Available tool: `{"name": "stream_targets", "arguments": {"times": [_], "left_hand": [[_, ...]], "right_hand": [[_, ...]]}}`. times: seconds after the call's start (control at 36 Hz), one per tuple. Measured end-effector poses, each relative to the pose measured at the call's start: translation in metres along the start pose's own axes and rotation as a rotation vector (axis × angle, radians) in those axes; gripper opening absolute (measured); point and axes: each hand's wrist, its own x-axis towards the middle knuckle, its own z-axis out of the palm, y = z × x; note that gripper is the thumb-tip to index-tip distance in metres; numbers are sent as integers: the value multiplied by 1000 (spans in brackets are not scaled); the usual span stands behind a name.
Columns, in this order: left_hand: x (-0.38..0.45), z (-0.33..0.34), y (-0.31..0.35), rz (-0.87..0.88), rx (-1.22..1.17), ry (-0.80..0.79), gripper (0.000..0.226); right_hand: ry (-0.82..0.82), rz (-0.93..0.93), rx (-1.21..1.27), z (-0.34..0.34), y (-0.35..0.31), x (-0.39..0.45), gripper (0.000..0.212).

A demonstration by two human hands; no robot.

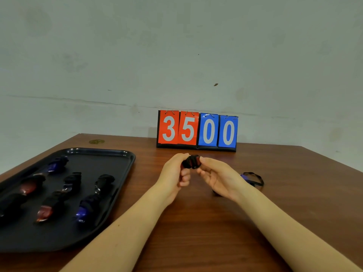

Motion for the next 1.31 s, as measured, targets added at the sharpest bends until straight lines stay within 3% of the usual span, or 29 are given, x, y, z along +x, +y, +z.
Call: {"name": "stream_targets", "arguments": {"times": [0.31, 0.47, 0.58, 0.72, 1.11, 1.31], "left_hand": [[-1, 4, -6, 54, 130, -95, 25], [3, 13, -8, 4, 346, 72, 34], [7, 11, -9, 39, 498, 85, 39], [7, 10, -10, 42, 280, 94, 42], [5, 7, -5, -9, 126, 118, 37], [-5, 7, -1, -39, 172, -39, 43]], "right_hand": [[105, -181, -132, -6, -1, 3, 30], [168, -232, -291, -3, 3, 3, 25], [185, -270, -404, 0, 4, 4, 21], [161, -273, -426, 3, 7, 4, 21], [204, -362, -722, 5, 9, 6, 10], [352, -555, -1197, 0, 10, 7, 7]]}}
